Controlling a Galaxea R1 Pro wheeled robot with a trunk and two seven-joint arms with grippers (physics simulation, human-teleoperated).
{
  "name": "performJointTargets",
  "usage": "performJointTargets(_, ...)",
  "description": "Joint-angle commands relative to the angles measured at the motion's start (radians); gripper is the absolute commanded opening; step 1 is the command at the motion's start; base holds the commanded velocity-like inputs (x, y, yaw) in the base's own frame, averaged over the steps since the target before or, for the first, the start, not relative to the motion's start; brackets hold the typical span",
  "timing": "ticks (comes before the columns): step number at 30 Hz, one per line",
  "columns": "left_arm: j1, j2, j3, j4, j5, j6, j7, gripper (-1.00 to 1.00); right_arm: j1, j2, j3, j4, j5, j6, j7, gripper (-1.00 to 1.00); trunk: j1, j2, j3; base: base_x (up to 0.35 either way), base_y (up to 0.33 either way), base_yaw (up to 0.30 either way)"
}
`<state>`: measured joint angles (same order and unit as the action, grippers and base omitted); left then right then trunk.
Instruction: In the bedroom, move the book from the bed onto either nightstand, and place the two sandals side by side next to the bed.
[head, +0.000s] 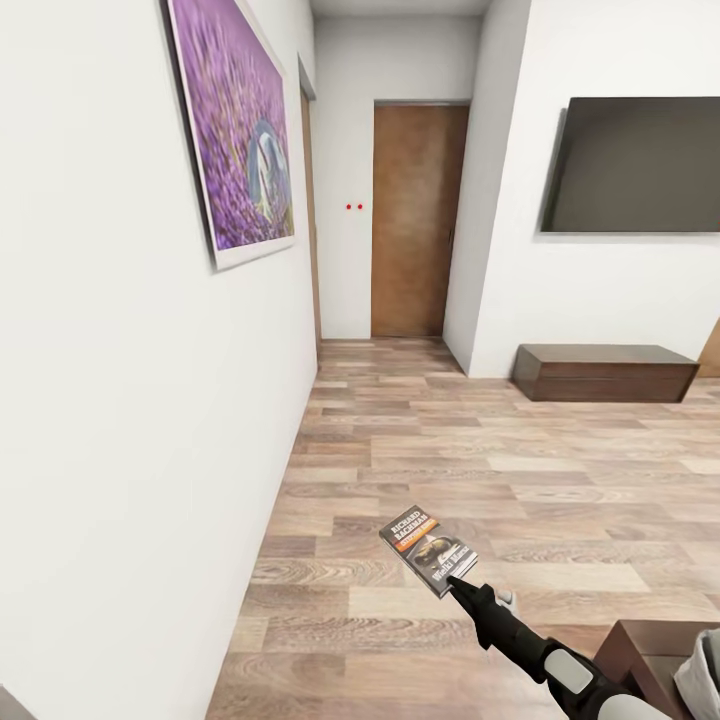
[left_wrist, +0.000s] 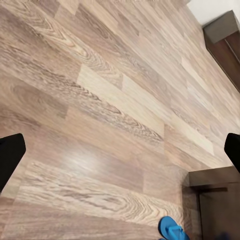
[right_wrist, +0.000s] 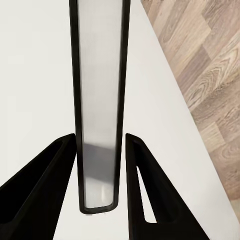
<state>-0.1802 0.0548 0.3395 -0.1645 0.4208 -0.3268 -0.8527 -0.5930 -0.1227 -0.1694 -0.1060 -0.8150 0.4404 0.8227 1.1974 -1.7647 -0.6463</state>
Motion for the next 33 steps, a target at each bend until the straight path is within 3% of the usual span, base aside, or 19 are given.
performJointTargets(1,-0.001,0.000,-0.004,0.002,0.006,-0.005,-0.003,1.00,-0.001,0.000,-0.009,0.000,0.002,0.008,0.001,-1.00,0.000,0.000,-0.001,0.128,0.000,0.000)
performJointTargets(33,-0.001,0.000,-0.004,0.002,0.006,-0.005,-0.003,1.00,-0.001,0.000,-0.009,0.001,0.003,0.008,0.001,-1.00,0.000,0.000,-0.001,0.128,0.000,-0.007)
